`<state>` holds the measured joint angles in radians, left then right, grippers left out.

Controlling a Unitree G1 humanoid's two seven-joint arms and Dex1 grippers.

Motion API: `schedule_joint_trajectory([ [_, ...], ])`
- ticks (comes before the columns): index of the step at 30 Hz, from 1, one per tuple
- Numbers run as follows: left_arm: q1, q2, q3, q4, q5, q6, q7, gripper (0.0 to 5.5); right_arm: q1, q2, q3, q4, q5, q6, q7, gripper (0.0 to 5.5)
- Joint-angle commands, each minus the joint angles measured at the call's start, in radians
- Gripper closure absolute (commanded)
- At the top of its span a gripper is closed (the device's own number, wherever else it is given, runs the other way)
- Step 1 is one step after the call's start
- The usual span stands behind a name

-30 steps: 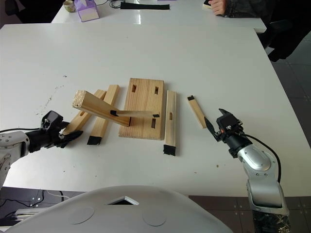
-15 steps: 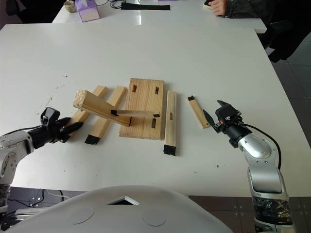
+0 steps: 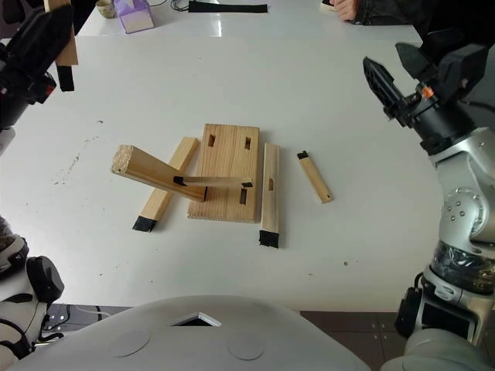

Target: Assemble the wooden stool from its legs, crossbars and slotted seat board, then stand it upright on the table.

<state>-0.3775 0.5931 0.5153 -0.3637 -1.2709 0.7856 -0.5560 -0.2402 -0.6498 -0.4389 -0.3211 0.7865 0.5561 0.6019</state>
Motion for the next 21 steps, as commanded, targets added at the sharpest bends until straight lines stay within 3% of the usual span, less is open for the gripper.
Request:
schedule_joint_trajectory([
  [1,-0.093,0.106,-0.058,-0.140,-0.337,0.097,-0.040,3.49,-0.291,-0.037,0.081,-0.068,0.359,0.230,0.027,2.30],
  [5,-0.125,0.123,-0.145,-0.169,-0.395,0.118,-0.048,3.49,-0.401,-0.022,0.163,-0.069,0.545,0.342,0.044,1.82],
  [10,-0.143,0.123,-0.224,-0.165,-0.371,0.102,-0.057,3.49,-0.454,-0.038,0.245,-0.078,0.611,0.407,0.105,1.82],
  [21,-0.043,0.140,-0.286,-0.158,-0.112,0.056,-0.221,3.49,-0.479,-0.046,0.252,-0.081,0.655,0.426,0.115,1.82],
])
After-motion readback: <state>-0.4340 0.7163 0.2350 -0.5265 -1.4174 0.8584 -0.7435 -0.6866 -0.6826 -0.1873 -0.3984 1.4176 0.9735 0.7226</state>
